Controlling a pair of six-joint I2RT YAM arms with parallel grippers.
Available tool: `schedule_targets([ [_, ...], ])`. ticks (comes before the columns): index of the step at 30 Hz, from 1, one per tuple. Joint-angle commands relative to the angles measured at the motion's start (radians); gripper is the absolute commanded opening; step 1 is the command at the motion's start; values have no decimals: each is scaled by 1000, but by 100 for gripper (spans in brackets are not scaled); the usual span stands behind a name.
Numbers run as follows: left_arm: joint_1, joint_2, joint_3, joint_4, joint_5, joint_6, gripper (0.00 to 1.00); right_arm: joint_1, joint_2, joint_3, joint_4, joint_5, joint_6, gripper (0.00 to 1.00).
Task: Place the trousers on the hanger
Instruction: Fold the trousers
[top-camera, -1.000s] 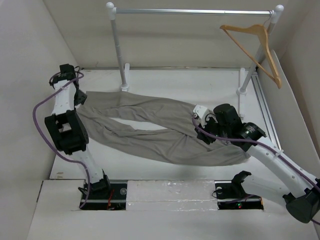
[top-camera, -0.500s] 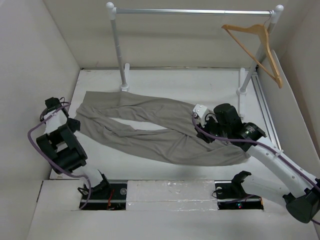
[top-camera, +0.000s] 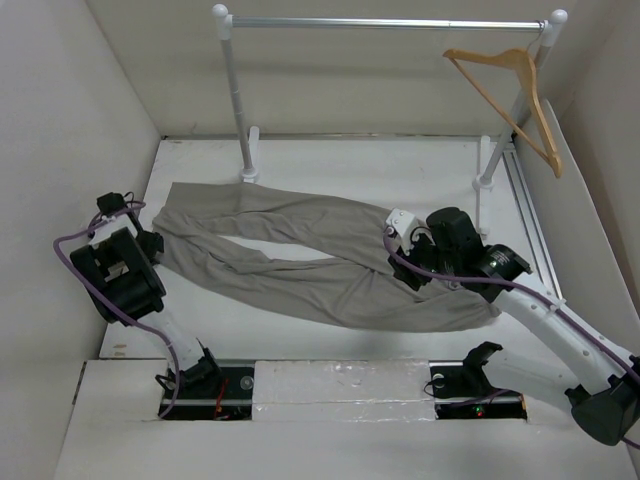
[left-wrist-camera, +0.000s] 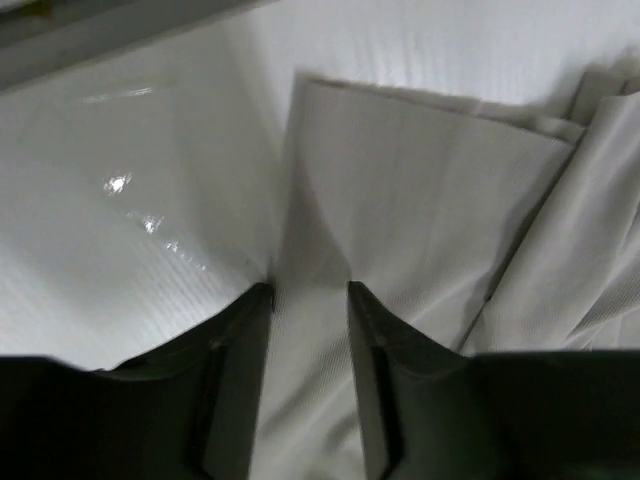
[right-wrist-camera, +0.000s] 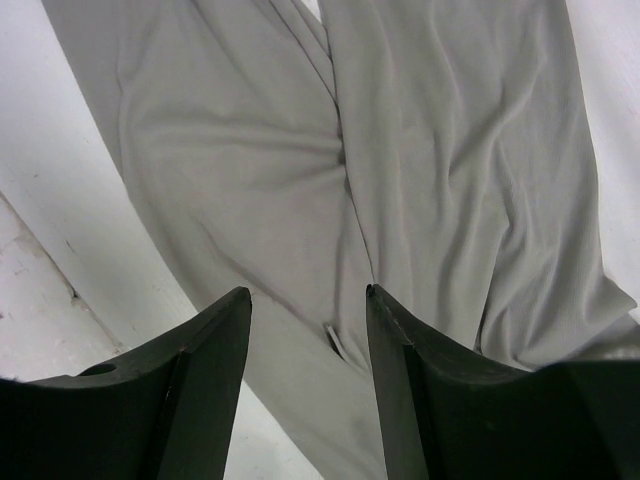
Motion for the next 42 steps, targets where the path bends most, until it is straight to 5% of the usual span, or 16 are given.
schedule_targets([
  [1,1,82,4,65,17,-17,30,-5,-12,51,-11,31,13,55],
  [3,1,104,7,74,18,-11,18,-14,-20,55,-25,57,16,55],
  [4,1,122,8,83,49,-8,0,-14,-23,55,-28,61,25,55],
  [9,1,58,-18,65,34,23,0,-69,-51,42,-59,106,68,56],
  [17,1,-466,-62,-108,-184,115,0,-225,-47,-105,-37,-3,76,62],
  [26,-47,-712,-45,-182,-163,143,0,-336,-37,-178,-77,-94,138,62],
  [31,-47,-789,-79,-129,-42,158,0,-511,-66,-178,-189,38,175,49],
  [32,-56,-801,-84,-124,-20,156,0,-542,-42,-170,-192,35,183,43],
  [33,-71,-818,-88,-112,-9,135,0,-575,-31,-161,-212,49,197,19],
  [37,-94,-920,-162,-55,128,52,0,-802,46,-139,-229,159,238,4],
  [40,-94,-956,-192,-15,228,3,0,-836,75,-153,-220,239,331,13],
  [42,-94,-958,-189,8,268,-11,0,-836,60,-170,-227,293,399,38],
])
